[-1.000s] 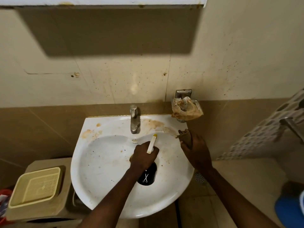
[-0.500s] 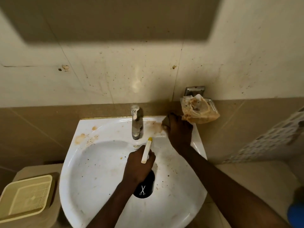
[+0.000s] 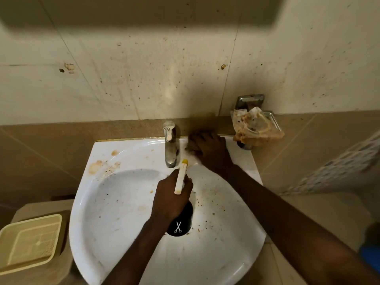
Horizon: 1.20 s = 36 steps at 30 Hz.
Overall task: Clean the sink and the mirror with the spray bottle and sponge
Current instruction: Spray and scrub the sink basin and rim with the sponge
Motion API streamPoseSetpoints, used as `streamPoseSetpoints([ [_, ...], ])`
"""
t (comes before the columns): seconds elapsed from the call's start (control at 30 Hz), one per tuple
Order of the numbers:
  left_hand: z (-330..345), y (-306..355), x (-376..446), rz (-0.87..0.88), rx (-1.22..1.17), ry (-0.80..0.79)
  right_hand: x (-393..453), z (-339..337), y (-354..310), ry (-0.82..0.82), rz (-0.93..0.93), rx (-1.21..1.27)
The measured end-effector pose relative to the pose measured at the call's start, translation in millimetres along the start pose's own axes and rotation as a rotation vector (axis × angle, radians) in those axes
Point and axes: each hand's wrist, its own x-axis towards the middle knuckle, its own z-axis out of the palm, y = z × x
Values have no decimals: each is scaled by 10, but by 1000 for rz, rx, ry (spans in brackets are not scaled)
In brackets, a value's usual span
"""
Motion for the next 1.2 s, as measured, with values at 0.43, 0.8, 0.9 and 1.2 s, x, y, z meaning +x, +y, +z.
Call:
streamPoseSetpoints([
  [0.43,-140,-18,-26,-12,44,-31,202,-7,-282,-120,38,161],
  [0.8,-125,23,-12,-61,20,-116,-388,-349,520,-218,-122,102],
  [0.9,-61,44,1,-75,33,-109,-153,-189,274,-152,122,100],
  [1.2,-77,-38,-23,-68,19,-71,-380,-229,457,-139,-105,77],
])
